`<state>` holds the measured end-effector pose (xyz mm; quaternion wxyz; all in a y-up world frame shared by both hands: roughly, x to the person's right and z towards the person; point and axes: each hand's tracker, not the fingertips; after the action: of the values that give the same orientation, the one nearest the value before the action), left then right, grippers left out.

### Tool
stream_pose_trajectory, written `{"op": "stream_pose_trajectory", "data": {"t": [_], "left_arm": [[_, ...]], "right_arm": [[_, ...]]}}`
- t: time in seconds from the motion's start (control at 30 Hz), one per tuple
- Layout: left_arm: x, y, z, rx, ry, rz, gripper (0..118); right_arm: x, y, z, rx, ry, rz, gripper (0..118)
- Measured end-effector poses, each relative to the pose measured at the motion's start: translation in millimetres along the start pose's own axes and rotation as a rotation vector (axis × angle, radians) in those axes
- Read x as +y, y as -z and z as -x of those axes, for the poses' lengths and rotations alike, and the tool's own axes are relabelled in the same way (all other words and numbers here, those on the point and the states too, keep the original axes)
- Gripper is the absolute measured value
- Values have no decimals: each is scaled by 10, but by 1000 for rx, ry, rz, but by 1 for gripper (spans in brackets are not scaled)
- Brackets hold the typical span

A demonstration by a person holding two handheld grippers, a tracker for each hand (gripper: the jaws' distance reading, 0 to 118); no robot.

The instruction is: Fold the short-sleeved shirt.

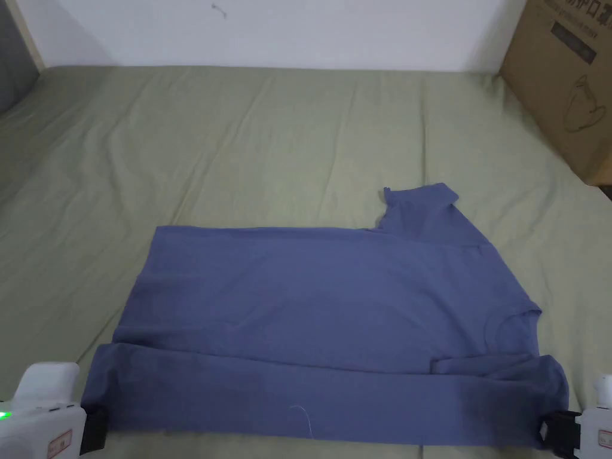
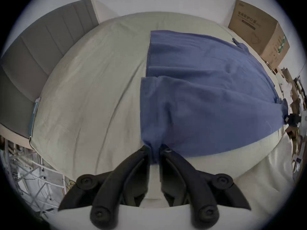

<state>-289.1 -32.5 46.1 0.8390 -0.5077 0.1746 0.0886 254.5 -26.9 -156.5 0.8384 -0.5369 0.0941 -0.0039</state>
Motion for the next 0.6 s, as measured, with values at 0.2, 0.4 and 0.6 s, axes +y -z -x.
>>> {"op": "stream_pose_trajectory", "data": {"t": [0.2, 0.4, 0.6], "left_arm": [[205, -400, 54, -40, -36, -69, 98], [512, -454, -89, -141, -52, -148, 75], [607, -75, -278, -128, -94, -89, 1]], "right_arm": [[262, -303, 28, -38, -54, -83, 80], [632, -332, 239, -13, -143, -148, 62], [687, 235, 344, 29, -96, -50, 0]]}}
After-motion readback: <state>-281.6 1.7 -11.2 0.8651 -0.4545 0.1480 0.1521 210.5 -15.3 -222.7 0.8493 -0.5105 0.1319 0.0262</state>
